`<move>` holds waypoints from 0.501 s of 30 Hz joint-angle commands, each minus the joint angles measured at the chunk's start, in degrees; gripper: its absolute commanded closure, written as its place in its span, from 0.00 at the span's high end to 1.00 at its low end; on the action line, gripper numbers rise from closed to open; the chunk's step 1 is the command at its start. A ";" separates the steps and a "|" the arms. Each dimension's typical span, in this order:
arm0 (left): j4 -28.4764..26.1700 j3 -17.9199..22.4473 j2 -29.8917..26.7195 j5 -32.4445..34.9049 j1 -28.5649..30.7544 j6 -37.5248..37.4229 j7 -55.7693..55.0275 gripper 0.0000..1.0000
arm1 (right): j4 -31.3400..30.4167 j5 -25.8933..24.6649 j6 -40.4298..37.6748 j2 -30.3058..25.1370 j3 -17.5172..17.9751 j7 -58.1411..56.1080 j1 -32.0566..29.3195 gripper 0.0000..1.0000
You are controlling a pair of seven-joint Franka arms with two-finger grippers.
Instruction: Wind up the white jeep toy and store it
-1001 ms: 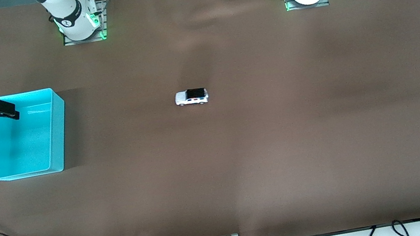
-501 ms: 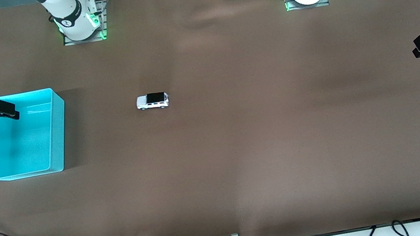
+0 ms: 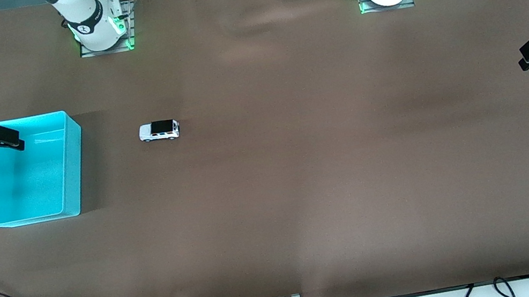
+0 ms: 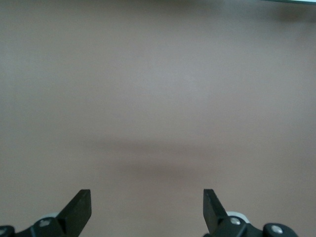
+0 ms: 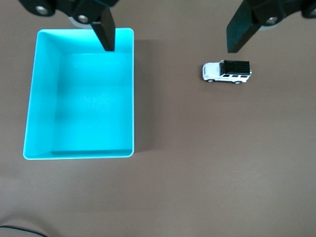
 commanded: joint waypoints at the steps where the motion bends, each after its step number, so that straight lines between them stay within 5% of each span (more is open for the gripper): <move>1: -0.21 1.12 -0.32 -1.63 -0.82 -0.50 1.50 1.00 | 1.37 1.27 -0.53 0.51 -0.13 0.12 -0.06 1.00; 15: 0.67 1.04 -0.24 -1.63 -0.99 -0.41 0.89 1.00 | 1.20 1.01 -0.97 0.33 -0.13 -0.15 0.03 1.00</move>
